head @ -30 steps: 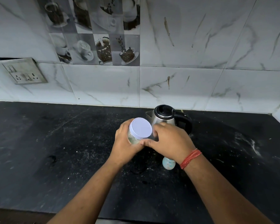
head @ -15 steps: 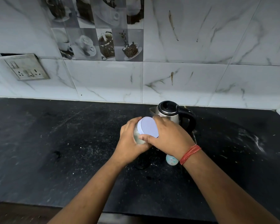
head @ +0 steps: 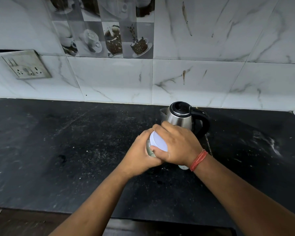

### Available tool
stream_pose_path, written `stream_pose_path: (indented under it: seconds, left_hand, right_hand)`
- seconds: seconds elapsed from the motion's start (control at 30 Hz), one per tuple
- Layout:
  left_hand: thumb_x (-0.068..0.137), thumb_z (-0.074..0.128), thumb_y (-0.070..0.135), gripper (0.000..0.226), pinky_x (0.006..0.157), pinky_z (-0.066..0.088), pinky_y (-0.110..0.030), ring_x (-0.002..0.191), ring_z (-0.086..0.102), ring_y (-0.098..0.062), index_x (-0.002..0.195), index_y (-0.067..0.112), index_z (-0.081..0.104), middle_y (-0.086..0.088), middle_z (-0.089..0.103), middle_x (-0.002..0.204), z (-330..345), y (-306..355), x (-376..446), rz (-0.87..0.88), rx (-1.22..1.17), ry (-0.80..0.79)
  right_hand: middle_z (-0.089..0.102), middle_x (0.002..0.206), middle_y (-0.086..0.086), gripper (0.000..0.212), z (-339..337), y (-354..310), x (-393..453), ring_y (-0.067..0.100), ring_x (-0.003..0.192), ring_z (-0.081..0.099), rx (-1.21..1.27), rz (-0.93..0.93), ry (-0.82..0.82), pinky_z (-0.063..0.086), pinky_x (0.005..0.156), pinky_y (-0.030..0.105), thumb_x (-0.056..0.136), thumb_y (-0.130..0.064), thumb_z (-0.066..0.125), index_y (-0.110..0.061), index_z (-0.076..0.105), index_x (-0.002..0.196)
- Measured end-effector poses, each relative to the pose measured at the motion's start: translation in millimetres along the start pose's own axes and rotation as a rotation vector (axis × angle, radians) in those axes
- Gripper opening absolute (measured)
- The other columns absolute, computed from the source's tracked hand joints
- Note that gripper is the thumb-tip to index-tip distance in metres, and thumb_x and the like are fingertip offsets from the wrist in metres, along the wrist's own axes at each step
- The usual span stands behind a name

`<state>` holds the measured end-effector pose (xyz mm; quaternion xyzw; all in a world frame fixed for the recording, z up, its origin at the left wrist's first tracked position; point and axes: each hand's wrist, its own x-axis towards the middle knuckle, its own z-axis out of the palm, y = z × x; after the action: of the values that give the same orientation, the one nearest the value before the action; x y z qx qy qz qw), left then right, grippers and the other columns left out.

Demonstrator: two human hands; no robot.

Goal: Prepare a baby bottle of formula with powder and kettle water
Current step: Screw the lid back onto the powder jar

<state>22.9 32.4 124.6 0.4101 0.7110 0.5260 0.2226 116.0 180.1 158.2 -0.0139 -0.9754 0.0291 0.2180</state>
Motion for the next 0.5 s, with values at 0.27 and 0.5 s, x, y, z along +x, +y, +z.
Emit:
stream_pose_path:
  seconds: [0.27, 0.5]
  left_hand:
    - [0.064, 0.079, 0.015, 0.067, 0.089, 0.055, -0.045, 0.109, 0.063, -0.015, 0.119, 0.042, 0.054, 0.010, 0.063, 0.116, 5, -26, -8, -0.026, 0.022, 0.098]
    - [0.066, 0.080, 0.038, 0.077, 0.105, 0.043, -0.018, 0.130, 0.042, 0.002, 0.133, 0.048, 0.045, 0.013, 0.042, 0.137, -2, -61, -8, -0.063, 0.004, 0.098]
  right_hand:
    - [0.062, 0.101, -0.001, 0.065, 24, -28, -3, 0.028, 0.081, 0.067, 0.011, 0.325, -0.102, 0.053, 0.064, 0.038, 0.085, -0.072, 0.034, -0.022, 0.059, 0.119]
    - [0.048, 0.132, 0.004, 0.090, 48, -39, 2, 0.030, 0.115, 0.058, 0.224, 0.457, -0.167, 0.049, 0.094, 0.041, 0.079, -0.073, 0.060, -0.019, 0.039, 0.148]
